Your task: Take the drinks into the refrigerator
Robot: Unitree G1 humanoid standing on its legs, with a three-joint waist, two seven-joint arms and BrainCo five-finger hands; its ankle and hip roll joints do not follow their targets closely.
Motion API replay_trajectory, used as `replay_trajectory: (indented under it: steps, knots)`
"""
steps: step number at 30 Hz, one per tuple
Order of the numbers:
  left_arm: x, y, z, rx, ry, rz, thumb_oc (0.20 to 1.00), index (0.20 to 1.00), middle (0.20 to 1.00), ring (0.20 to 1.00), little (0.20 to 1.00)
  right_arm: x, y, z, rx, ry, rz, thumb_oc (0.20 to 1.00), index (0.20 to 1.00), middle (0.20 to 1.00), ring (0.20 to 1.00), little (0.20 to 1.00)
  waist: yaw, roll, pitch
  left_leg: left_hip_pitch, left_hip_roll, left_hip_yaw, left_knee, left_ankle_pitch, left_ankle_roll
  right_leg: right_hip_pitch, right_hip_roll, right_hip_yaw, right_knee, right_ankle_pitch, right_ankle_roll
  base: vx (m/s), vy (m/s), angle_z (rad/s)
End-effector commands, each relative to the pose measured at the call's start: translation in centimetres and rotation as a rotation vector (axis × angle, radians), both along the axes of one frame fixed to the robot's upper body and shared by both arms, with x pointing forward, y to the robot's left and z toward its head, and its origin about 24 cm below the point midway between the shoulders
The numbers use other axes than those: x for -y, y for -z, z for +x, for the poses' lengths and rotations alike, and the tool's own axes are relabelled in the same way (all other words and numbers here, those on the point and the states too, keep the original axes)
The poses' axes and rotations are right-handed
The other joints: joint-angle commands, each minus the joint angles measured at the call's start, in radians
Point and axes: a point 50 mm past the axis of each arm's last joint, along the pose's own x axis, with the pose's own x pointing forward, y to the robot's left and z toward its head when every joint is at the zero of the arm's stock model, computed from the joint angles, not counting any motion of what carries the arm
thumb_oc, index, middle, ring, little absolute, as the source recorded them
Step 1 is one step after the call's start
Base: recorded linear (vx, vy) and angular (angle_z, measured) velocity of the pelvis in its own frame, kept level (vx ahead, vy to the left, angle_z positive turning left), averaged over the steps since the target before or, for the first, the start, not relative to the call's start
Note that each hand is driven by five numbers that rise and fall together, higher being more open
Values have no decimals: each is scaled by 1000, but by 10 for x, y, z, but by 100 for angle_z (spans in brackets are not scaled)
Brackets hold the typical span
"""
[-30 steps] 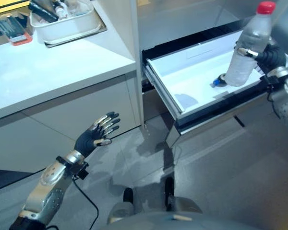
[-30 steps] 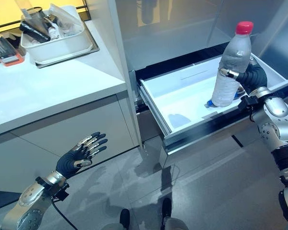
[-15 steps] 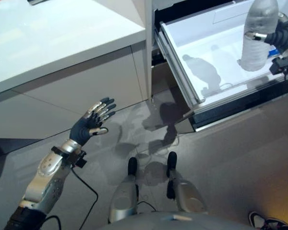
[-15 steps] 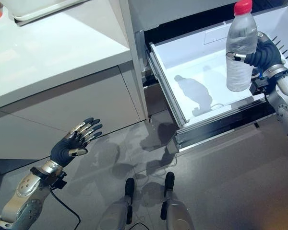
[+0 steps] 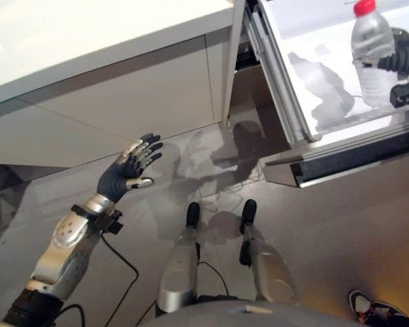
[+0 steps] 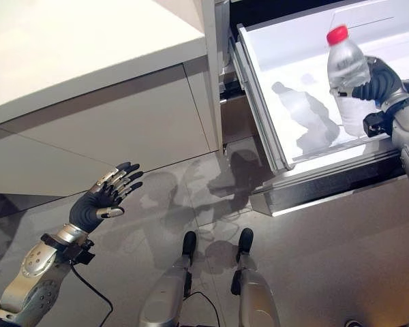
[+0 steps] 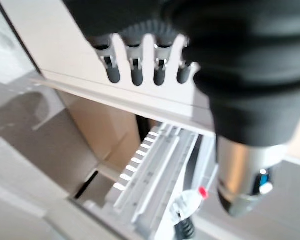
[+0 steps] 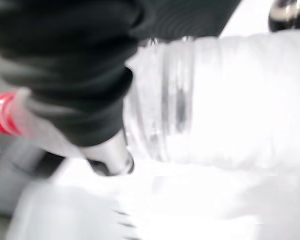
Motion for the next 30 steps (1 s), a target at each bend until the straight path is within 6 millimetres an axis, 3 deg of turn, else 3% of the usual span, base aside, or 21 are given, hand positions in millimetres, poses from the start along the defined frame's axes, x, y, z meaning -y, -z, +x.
replay_trajectory:
  steps: [1,4,9,20,21,22,23,30]
  knots:
    - [3,-7,-12,64,19,51,1000,1000,1000,1000,1000,-11,-60,-9,136,-28,-147,200,200,200,200,200,-19,-30,-14,11,-5,-12,26,13,-8,-43,8,14,235,-207,27,-24,-3,6]
    - [2,-7,-14,63,27,87,1000,1000,1000,1000,1000,-20,-64,-11,105,-51,-255,200,200,200,200,200,-26,-31,-8,12,-5,-15,14,20,-12,-39,3,3,221,-204,25,-33,-1,3]
    - [2,-9,-12,62,44,104,1000,1000,1000,1000,1000,-19,-63,-11,23,-47,-333,200,200,200,200,200,-28,-32,-4,9,-6,-24,6,34,-17,-31,-3,-8,199,-194,23,-42,-10,10]
    - [1,-13,-9,82,46,117,1000,1000,1000,1000,1000,-21,-68,-13,-7,-38,-393,200,200,200,200,200,-31,-23,-1,17,0,-32,-15,47,-20,-26,-5,-21,202,-199,21,-15,-4,4]
    - [1,-13,-9,82,46,116,1000,1000,1000,1000,1000,-21,-68,-13,-7,-39,-393,401,401,401,401,401,-32,-22,-1,17,0,-32,-16,47,-20,-26,-5,-21,202,-199,21,-31,-3,4]
    - [2,-13,-9,82,46,115,1000,1000,1000,1000,1000,-21,-68,-12,-11,-33,-400,730,730,730,730,730,-32,-22,-1,17,0,-34,-18,49,-21,-27,-5,-21,203,-199,21,-12,-2,4]
    - [2,-12,-10,79,43,112,1000,1000,1000,1000,1000,-21,-70,-12,-4,-24,-405,1000,1000,1000,1000,1000,-33,-21,-2,19,1,-35,-22,51,-20,-27,-5,-23,205,-201,20,-12,-2,4]
    - [2,-12,-8,80,39,112,1000,1000,1000,1000,1000,-26,-70,-10,7,-43,-392,1000,1000,1000,1000,1000,-37,-18,-8,31,2,-36,-25,51,-20,-13,-6,-28,201,-203,19,-5,-2,3]
